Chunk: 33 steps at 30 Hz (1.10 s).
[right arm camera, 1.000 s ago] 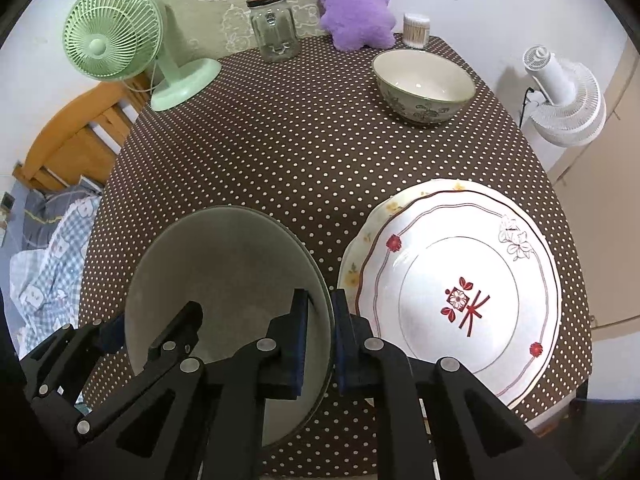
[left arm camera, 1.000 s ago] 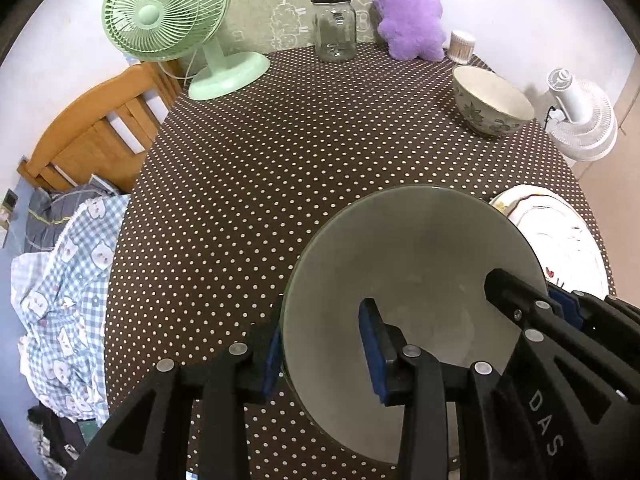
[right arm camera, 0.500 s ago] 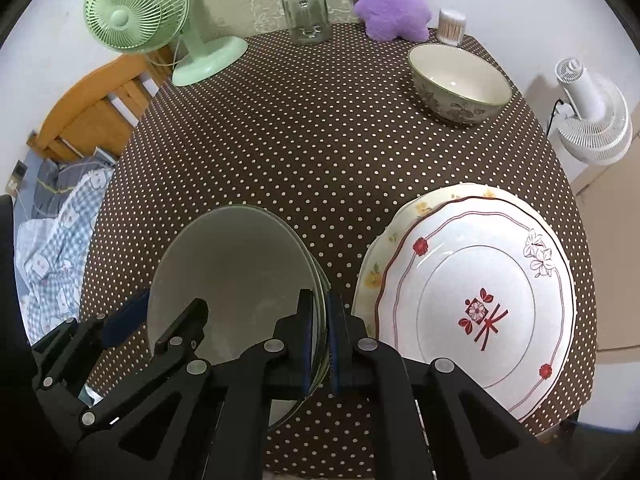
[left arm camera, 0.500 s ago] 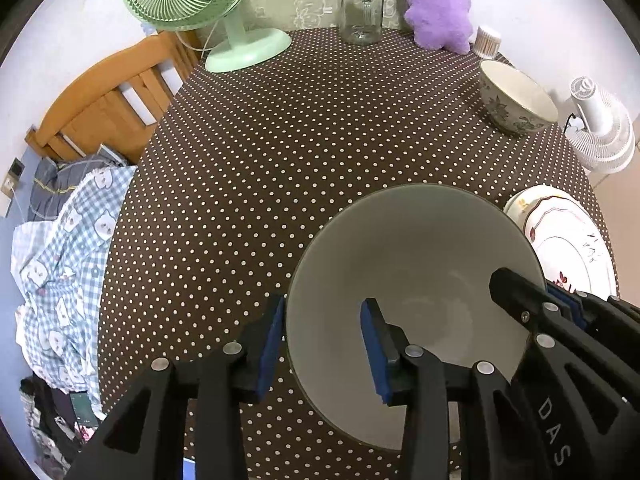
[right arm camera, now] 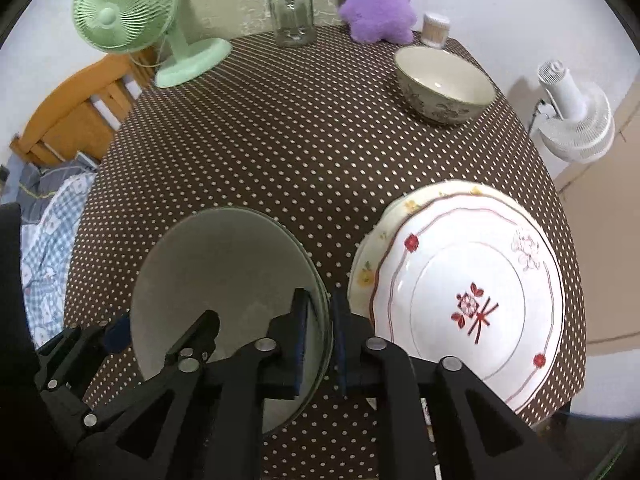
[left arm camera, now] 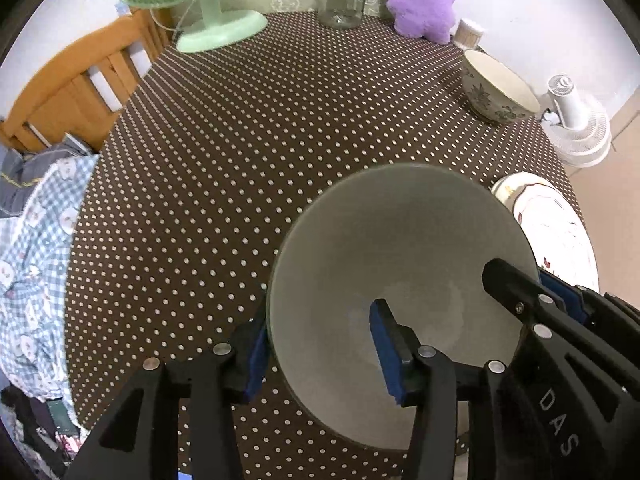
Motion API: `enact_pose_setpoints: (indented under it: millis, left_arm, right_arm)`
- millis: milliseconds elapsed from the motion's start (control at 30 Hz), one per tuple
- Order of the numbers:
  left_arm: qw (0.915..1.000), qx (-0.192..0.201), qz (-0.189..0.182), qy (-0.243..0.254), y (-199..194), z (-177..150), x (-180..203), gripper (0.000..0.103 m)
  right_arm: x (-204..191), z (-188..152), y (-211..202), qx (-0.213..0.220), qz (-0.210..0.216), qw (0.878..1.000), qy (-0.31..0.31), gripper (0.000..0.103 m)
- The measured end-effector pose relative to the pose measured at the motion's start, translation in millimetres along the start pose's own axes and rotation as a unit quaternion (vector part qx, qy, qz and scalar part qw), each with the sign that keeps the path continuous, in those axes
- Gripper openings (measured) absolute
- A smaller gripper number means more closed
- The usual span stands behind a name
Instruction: Organize plates and bowls
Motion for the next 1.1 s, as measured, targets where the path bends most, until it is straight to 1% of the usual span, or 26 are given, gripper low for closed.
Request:
enact_pose_setpoints:
  millis: [67,133,200,267,333,467,633,800,1100]
  left_arm:
    - [0.9999,-0.001,-0.01,0.003,0.7,-2.2,-1.3,0.05]
    - [0.9997,0.0,-0.021,0.011,-0.8,-3.0,-0.9,0.054]
    - [0.9995,0.008,-0.026,0.018,-7.4,-3.2,0.6,0.061]
    - [0.9991,0.02,-0.032,0.023,-14.6,-0.5,1.3,0.068]
    - [0.9985,0.031,-0.036,0.029,-23.6,4.2,0.6,0.07]
    - [0.9977,0.048,-0.037,0.031,-36.3,16.5,1.7,0.075]
    - [0.9969,0.067,-0.028,0.028,-49.2,33.4,14.1,0.075]
    - [0.9966,0.08,-0.018,0.011,-58.7,46.9,37.9,0.076]
    - [0.9942,0.105,-0.01,-0.022,-66.9,76.5,78.3,0.076]
  right_arm:
    - [4.3,-3.7,1.0,-0.003,-0.011,1.0,0.012,0.027]
    - [8.8,-7.6,0.0,-0.001,-0.016,1.0,0.027,0.04]
    - [11.6,-8.9,-3.8,0.003,-0.019,0.999,0.036,0.049]
    - [14.5,-8.0,-9.3,0.011,-0.02,0.999,0.042,0.054]
    - [18.5,-4.9,-15.9,0.02,-0.018,0.998,0.05,0.06]
    - [26.0,4.7,-27.7,0.035,-0.004,0.997,0.065,0.063]
    - [39.6,19.3,-37.0,0.045,0.016,0.997,0.063,0.065]
    - [56.8,39.7,-48.0,0.053,0.04,0.997,0.044,0.065]
    - [97.7,83.1,-65.1,0.07,0.057,0.996,0.025,0.065]
Point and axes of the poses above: each gripper's, at about its wrist camera, not at the fingertips, and y roughly the way its jaws point, x to its right, z to its top, the point moved 10 cm from there along y, roughly the way its jaws point, and after that the axes turned 3 degrees about y, right-handed, at the moved point
